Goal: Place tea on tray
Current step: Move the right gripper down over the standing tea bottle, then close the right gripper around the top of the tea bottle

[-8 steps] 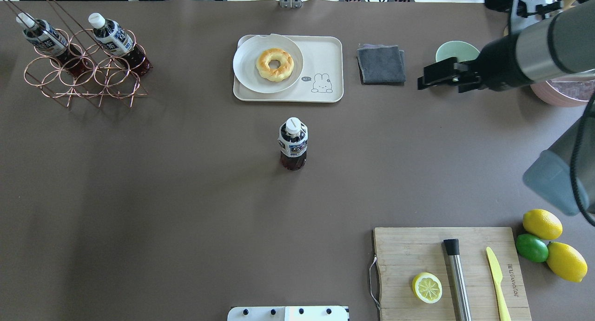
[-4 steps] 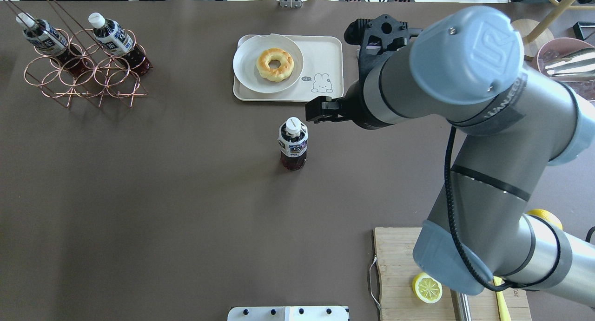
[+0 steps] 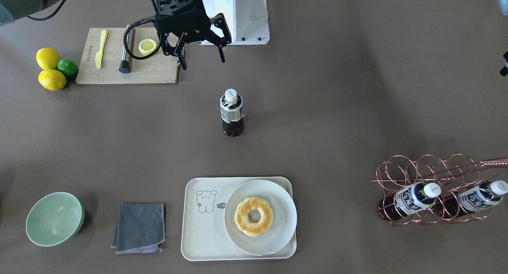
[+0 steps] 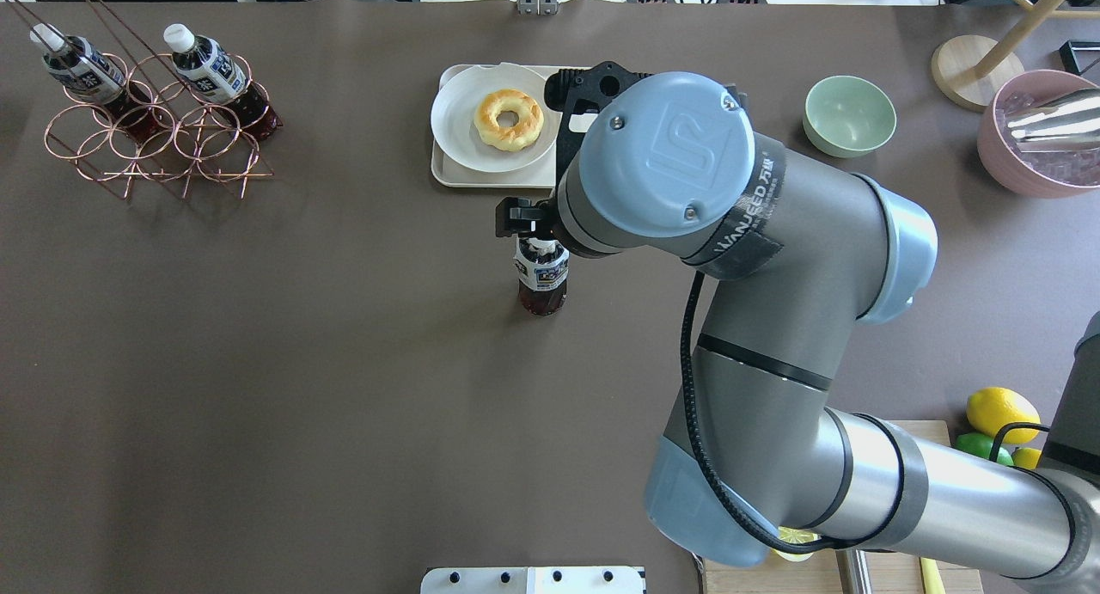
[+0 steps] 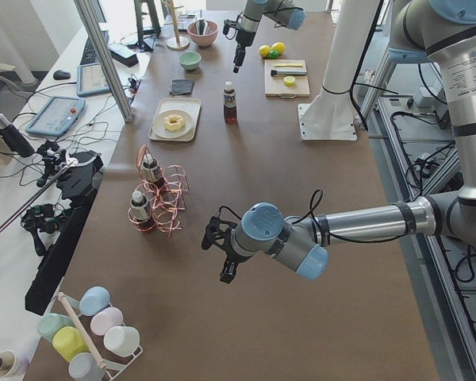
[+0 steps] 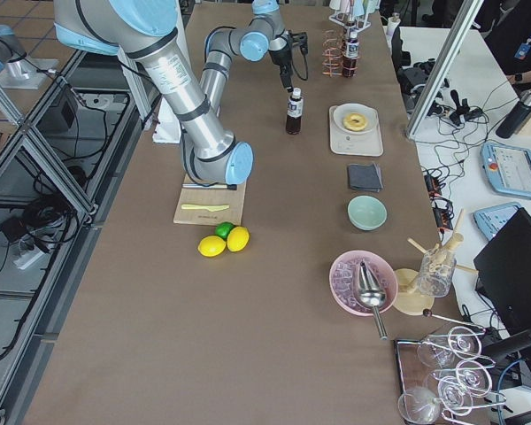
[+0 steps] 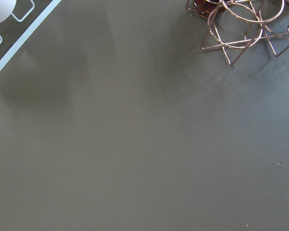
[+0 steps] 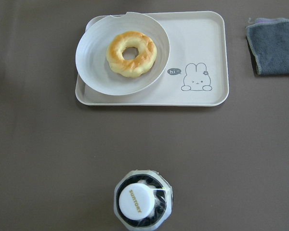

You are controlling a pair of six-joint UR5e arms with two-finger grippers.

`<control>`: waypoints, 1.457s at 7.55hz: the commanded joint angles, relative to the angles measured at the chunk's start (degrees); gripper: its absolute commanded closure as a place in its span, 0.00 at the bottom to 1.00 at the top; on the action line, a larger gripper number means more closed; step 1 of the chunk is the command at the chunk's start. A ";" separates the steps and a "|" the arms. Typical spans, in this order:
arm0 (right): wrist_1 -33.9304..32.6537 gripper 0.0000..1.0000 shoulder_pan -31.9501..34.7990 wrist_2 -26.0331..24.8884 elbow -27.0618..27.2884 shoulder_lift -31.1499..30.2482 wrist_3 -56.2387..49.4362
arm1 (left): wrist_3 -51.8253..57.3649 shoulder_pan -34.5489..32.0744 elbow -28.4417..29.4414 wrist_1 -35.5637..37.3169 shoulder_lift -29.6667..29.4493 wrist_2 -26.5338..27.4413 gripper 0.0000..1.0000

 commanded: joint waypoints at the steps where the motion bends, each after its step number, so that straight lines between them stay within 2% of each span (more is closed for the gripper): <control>1: -0.09 0.02 -1.62 -2.83 -5.35 3.84 0.67 | 0.04 -0.03 0.56 -0.05 0.04 0.00 0.00; 4: -0.09 0.14 -3.29 -6.87 -7.48 4.21 0.50 | 0.04 -0.03 0.65 -0.05 -0.05 0.00 0.00; 6: 0.00 0.20 -3.29 -7.14 -7.57 3.60 -0.12 | 0.04 -0.03 0.74 -0.05 -0.05 0.00 0.00; 9: 0.61 0.21 -3.38 -7.58 -7.66 3.42 -0.03 | 0.04 -0.03 0.74 -0.05 -0.05 0.00 0.00; 11: 0.70 0.25 -3.56 -7.50 -7.75 3.16 -0.03 | 0.04 -0.03 0.74 -0.05 -0.05 0.00 0.00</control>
